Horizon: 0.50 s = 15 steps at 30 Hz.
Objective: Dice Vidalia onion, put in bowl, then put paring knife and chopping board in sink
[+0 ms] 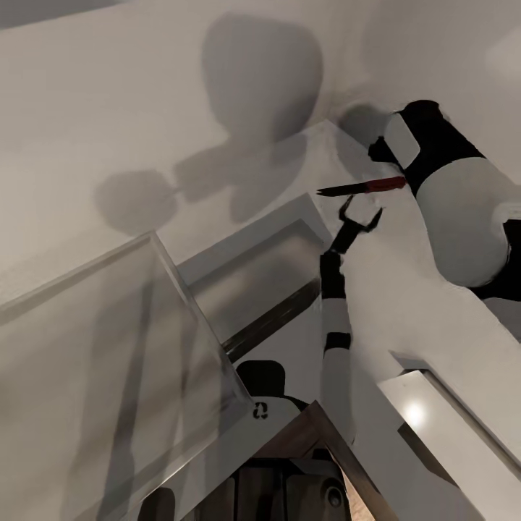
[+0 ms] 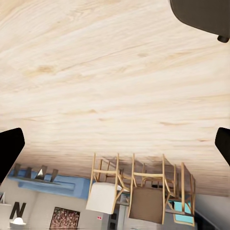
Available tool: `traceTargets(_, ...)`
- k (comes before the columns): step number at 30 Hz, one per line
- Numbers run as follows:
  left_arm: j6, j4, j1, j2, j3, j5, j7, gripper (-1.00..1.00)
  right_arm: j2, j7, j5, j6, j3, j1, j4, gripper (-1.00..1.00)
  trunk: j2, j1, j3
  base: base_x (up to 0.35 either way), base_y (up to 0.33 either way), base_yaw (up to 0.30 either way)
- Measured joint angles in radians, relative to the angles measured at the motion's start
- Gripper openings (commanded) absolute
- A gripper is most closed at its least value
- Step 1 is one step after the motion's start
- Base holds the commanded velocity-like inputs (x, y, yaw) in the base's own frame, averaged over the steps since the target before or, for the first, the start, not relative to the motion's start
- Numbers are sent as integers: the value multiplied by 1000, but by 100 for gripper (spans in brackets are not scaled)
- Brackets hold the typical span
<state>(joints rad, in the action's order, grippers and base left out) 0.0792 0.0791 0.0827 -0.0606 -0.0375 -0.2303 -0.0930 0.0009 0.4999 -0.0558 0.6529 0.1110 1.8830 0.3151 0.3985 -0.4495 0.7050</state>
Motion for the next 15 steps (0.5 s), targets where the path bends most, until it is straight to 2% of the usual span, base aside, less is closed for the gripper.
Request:
traceTargets(4,-15,0,0,-1,-1,0,0,100,-28,4,-1,-50,95,0,-38,100,0,0,0,0,0,0)
traceTargets(7,-20,0,0,-2,-1,0,1,100,-35,6,0,-73,133,0,-50,100,0,0,0,0,0,0)
traceTargets(15,-22,0,0,-7,-1,0,1,100,-34,24,-1,-87,153,0,-58,100,0,0,0,0,0,0)
